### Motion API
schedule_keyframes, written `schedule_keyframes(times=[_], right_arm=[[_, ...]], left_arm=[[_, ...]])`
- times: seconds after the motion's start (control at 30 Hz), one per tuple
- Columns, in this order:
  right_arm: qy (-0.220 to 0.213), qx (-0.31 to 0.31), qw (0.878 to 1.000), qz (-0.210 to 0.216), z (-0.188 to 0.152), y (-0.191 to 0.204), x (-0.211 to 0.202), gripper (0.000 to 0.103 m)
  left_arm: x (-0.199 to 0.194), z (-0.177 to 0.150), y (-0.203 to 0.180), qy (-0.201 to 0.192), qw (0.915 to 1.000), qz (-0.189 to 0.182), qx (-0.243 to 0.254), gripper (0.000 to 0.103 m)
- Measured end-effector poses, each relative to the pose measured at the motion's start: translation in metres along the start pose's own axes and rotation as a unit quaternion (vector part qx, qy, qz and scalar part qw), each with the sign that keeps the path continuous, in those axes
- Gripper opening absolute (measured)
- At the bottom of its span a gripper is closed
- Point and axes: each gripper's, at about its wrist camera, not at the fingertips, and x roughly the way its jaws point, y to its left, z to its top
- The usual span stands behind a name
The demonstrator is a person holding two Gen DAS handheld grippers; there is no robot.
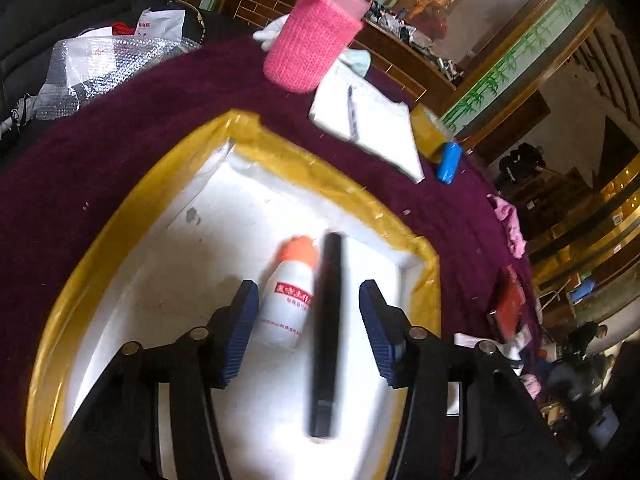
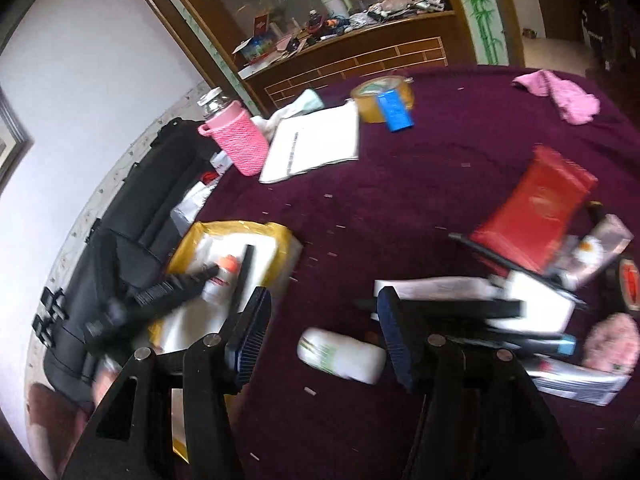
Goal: Organize objects
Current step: 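Move left tool to the white pill bottle and close on it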
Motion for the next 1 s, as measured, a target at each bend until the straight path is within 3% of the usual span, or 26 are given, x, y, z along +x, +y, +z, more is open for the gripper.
schedule_keyframes(times=[0.13, 0.23, 0.3, 0.37, 0.47, 0.57, 0.6, 0.67, 0.77, 0.8, 0.93, 1.0], right_arm=[[-0.001, -0.009, 1.0, -0.029, -0.009, -0.035, -0.022, 0.055], [-0.003, 0.005, 0.999, -0.046, -0.015, -0.063, -0.028, 0.056], [-0.003, 0.034, 0.999, -0.042, -0.02, -0.083, -0.03, 0.056], [-0.002, 0.056, 0.998, -0.031, -0.024, -0.095, -0.031, 0.056], [-0.001, 0.059, 0.998, -0.023, -0.03, -0.105, -0.035, 0.056], [-0.004, 0.056, 0.998, -0.023, -0.034, -0.11, -0.042, 0.056], [-0.005, 0.058, 0.998, -0.021, -0.033, -0.113, -0.044, 0.056], [-0.006, 0.061, 0.998, -0.018, -0.033, -0.116, -0.046, 0.056], [-0.003, 0.059, 0.998, -0.012, -0.033, -0.117, -0.046, 0.056], [-0.003, 0.056, 0.998, -0.011, -0.033, -0.116, -0.046, 0.056], [0.004, 0.051, 0.999, -0.006, -0.032, -0.114, -0.041, 0.056], [0.008, 0.049, 0.999, -0.003, -0.032, -0.112, -0.038, 0.056]], left_arm=[[-0.04, -0.008, -0.034, -0.024, 0.9991, -0.016, 0.031, 0.055], [-0.056, -0.029, -0.07, -0.026, 0.996, -0.035, 0.078, 0.077], [-0.048, -0.047, -0.096, -0.002, 0.9915, -0.039, 0.124, 0.079], [-0.027, -0.066, -0.127, 0.042, 0.9786, -0.032, 0.199, 0.079], [0.0, -0.092, -0.162, 0.069, 0.9483, -0.004, 0.31, 0.079], [0.021, -0.108, -0.185, 0.078, 0.9106, 0.029, 0.405, 0.079], [0.03, -0.114, -0.192, 0.077, 0.8943, 0.044, 0.439, 0.079], [0.045, -0.124, -0.199, 0.089, 0.8695, 0.066, 0.481, 0.079], [0.058, -0.14, -0.204, 0.101, 0.8453, 0.088, 0.517, 0.079], [0.058, -0.146, -0.205, 0.103, 0.8409, 0.088, 0.524, 0.079], [0.051, -0.152, -0.205, 0.127, 0.8508, 0.048, 0.508, 0.066], [0.049, -0.154, -0.206, 0.128, 0.8543, 0.039, 0.502, 0.065]])
